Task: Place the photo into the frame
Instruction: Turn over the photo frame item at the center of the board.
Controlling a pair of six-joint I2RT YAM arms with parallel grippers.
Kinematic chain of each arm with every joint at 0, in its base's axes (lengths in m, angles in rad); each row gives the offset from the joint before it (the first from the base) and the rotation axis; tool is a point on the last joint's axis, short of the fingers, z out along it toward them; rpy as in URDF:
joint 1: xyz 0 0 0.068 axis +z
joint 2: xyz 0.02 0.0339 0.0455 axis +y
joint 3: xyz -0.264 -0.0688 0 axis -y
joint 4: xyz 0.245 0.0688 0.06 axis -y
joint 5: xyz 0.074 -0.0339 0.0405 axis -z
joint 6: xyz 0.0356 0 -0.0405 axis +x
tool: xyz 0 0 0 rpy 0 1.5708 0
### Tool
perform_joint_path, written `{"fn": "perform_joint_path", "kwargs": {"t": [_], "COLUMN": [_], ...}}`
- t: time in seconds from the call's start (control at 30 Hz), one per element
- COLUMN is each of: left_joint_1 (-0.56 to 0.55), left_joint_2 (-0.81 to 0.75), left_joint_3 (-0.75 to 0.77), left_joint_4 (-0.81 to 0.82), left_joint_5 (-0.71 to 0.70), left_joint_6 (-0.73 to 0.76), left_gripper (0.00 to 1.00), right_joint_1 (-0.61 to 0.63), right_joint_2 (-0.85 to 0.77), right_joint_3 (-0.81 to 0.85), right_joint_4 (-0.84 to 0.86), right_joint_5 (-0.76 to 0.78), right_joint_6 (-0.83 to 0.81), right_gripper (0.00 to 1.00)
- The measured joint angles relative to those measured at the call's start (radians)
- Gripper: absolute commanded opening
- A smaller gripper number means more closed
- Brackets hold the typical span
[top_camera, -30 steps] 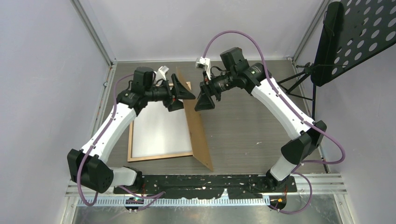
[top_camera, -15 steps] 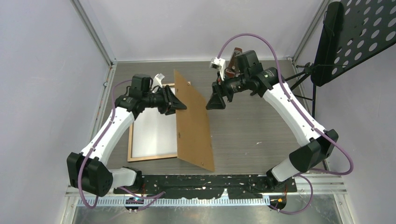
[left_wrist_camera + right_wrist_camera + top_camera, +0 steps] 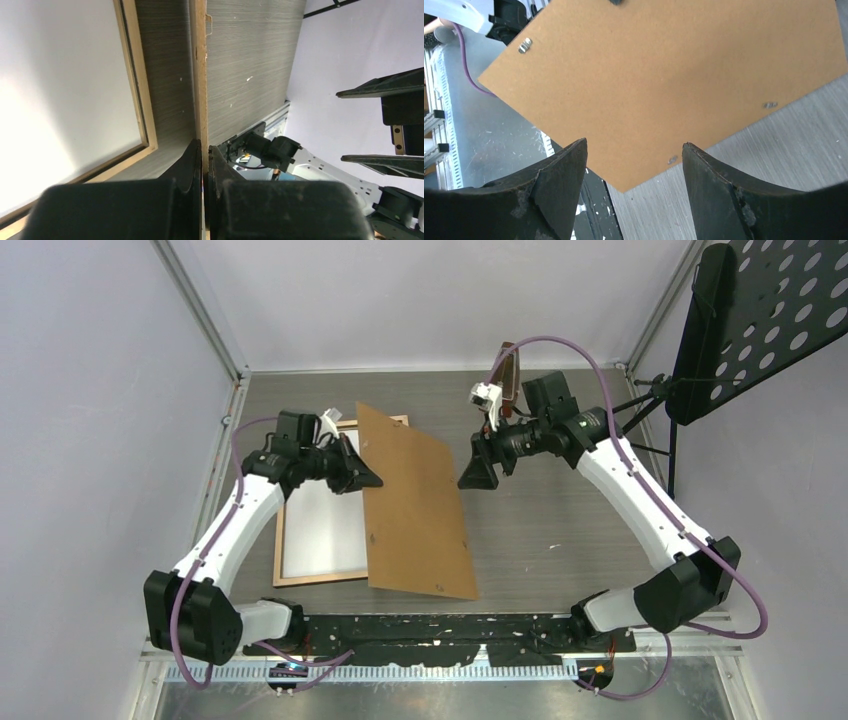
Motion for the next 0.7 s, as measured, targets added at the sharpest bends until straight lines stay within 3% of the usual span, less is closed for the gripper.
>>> {"fn": "perform_joint_path", "kwargs": {"t": [0.27,0.7], "left_joint_1": [0.014,0.172], "left_joint_2": [0.000,-0.082], "left_joint_3": [-0.005,-0.109], "left_joint_4": [0.005,0.155], "left_joint_5": [-0.005,0.207], "left_joint_6": [0.109,0.138], "left_gripper": [0.00,0.00], "right_joint_1": [0.000,-0.007], "right_joint_2": [-0.013,-0.031], "right_joint_3": [-0.118,-0.192], "right_joint_4": [0.045,0.126], "right_joint_5": [0.019,0.021], "right_joint_6": [-0.014,-0.008], "right_gripper": [0.76,0.75]}}
